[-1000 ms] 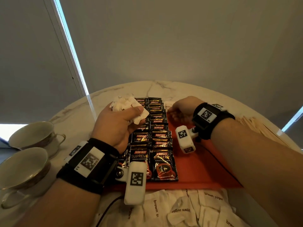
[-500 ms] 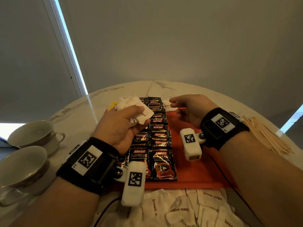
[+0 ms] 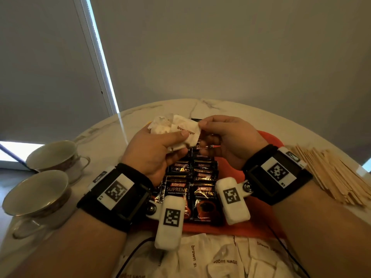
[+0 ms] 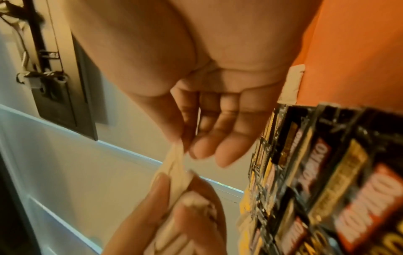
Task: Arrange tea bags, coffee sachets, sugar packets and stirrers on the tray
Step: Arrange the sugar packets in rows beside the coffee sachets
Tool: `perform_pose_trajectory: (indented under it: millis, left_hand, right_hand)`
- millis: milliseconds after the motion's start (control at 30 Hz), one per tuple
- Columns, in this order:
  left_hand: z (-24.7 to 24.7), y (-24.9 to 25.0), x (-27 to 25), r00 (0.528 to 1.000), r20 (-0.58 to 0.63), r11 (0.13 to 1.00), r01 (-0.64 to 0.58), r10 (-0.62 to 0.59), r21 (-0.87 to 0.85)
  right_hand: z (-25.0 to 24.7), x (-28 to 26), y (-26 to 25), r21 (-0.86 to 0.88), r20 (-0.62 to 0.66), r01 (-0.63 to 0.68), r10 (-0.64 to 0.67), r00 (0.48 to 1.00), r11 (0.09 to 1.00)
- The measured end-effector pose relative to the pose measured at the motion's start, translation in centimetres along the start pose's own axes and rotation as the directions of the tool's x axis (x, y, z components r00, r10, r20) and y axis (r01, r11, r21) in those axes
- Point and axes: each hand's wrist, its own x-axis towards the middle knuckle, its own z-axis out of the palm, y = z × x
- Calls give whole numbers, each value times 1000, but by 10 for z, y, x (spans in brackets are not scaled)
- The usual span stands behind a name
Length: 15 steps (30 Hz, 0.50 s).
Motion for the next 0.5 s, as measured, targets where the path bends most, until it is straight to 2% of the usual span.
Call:
perform_pose_trajectory:
  millis: [67, 133, 233, 433, 500]
  left_hand:
    - [-1, -1, 1, 1000, -5, 1000, -20, 20, -7]
    - [0, -1, 1, 1000, -8, 1000, -27, 27, -13]
    - [0, 1, 2, 998, -65, 999, 0, -3, -52]
    - [1, 4, 2, 996, -71, 995, 41, -48, -94]
    - [2, 3, 1, 997, -69, 995, 34, -40, -91]
  right_hand:
    - [4, 0, 3, 27, 7, 13, -13, 1000, 1000]
    - [6, -1, 7, -50, 68, 16, -12, 998, 999]
    - [6, 0, 8, -129, 51, 34, -28, 998, 991]
    - [0, 1, 1, -51, 41, 23, -21, 999, 998]
    - [1, 0, 1, -81, 61, 41, -36, 997, 996]
